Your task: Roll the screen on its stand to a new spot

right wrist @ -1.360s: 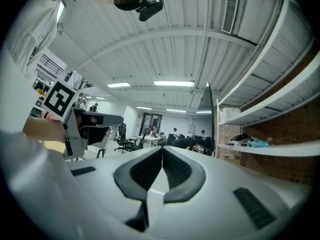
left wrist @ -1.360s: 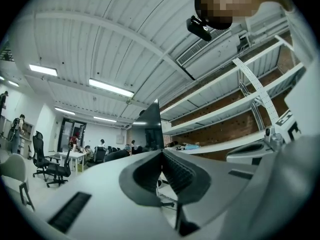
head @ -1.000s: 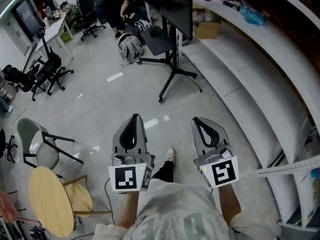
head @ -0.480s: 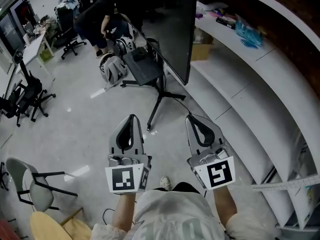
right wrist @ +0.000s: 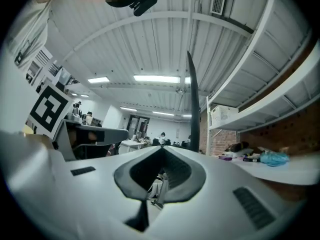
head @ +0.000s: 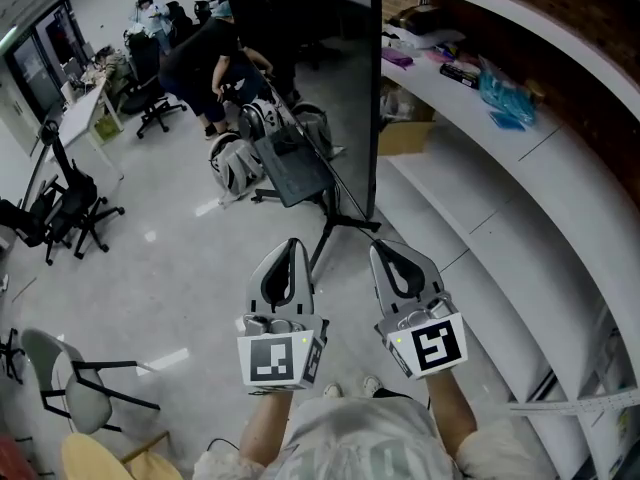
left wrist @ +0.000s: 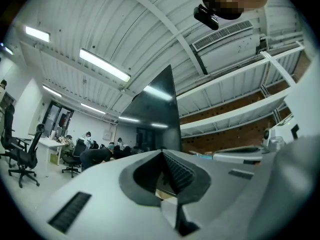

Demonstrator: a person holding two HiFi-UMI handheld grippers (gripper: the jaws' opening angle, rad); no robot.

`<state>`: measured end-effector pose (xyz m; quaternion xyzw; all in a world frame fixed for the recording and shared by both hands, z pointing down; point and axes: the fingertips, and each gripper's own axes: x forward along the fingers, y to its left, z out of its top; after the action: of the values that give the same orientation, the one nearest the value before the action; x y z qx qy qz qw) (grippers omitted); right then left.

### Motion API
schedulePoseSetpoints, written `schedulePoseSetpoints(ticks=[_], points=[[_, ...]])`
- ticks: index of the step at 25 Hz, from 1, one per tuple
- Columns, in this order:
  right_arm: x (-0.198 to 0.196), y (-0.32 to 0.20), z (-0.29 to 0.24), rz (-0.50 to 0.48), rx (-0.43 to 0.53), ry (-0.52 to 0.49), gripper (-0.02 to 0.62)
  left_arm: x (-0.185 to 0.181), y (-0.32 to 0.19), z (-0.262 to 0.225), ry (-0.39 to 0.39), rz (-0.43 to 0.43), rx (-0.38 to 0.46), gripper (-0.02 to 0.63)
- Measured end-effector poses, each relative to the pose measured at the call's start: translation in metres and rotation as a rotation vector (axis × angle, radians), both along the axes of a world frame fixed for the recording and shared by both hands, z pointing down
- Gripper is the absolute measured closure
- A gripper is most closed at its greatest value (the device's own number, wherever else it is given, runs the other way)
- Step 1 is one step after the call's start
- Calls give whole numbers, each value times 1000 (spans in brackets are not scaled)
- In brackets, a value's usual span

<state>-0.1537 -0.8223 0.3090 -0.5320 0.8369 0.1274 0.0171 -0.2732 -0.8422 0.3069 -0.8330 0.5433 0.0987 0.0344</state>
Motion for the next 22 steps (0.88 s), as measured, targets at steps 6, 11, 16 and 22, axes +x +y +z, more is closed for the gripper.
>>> schedulePoseSetpoints(ticks=[6,11,16,22], points=[[15,-16,-1,-34,11,-7,577,24,-15,-5,19,-10,11,592],[36,-49,-28,-26,53,-83,575,56,-40,-47,11,17,61,588],[48,-96,-37,-88,1,-166,391,98,-79,-85,40,113,29,391],[36,-143,-6,-96,-102,-68,370,128,-118,-96,48,145,-78,362]])
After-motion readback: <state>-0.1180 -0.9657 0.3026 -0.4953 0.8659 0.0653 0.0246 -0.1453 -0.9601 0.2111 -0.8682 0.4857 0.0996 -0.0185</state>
